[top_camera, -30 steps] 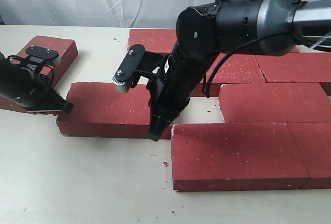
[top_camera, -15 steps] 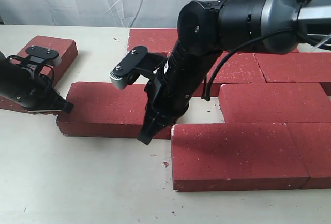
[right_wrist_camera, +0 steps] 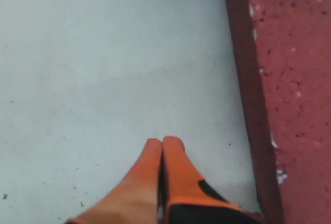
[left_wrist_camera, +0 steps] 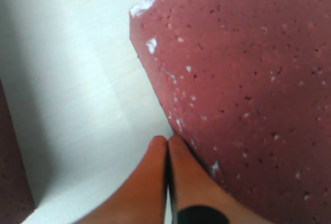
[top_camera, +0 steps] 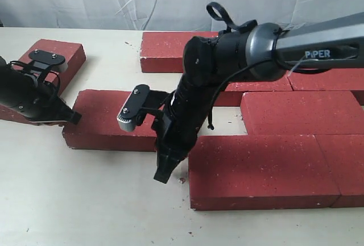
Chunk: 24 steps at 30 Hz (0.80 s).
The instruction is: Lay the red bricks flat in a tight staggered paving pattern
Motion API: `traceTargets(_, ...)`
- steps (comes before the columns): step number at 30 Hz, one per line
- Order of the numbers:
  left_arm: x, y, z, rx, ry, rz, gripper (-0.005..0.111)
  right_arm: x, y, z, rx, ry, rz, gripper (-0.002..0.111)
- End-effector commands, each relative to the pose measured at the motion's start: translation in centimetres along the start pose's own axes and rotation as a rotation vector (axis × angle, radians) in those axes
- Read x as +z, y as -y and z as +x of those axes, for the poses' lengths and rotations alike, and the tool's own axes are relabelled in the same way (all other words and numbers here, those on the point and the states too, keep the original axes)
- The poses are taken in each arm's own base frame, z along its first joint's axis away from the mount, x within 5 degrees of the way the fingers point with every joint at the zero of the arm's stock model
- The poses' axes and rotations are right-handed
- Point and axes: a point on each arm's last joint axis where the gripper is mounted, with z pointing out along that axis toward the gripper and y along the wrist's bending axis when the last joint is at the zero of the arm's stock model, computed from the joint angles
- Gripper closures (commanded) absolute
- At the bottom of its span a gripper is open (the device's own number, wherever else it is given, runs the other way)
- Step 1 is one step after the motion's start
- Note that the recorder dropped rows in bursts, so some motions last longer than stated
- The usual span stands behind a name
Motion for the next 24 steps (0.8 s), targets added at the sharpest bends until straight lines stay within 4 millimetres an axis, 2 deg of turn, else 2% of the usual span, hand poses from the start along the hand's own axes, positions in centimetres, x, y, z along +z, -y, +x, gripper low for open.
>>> traceTargets(1, 0.1, 0.2, -0.1, 0.003, -0.003, 0.011, 0.107, 0.6, 0.4, 0.2, -0.053, -0.02, 0.029, 0.108)
traceTargets(9, 0.1, 0.2, -0.1, 0.003, -0.003, 0.011, 0.107, 0.6, 0.8, -0.1, -0.06, 0.011, 0.076, 0.108)
traceTargets(24, 0.1, 0.2, -0.1, 0.003, -0.005, 0.012, 0.107, 0.5, 1.5, 0.6, -0.133, -0.063, 0.139, 0.108)
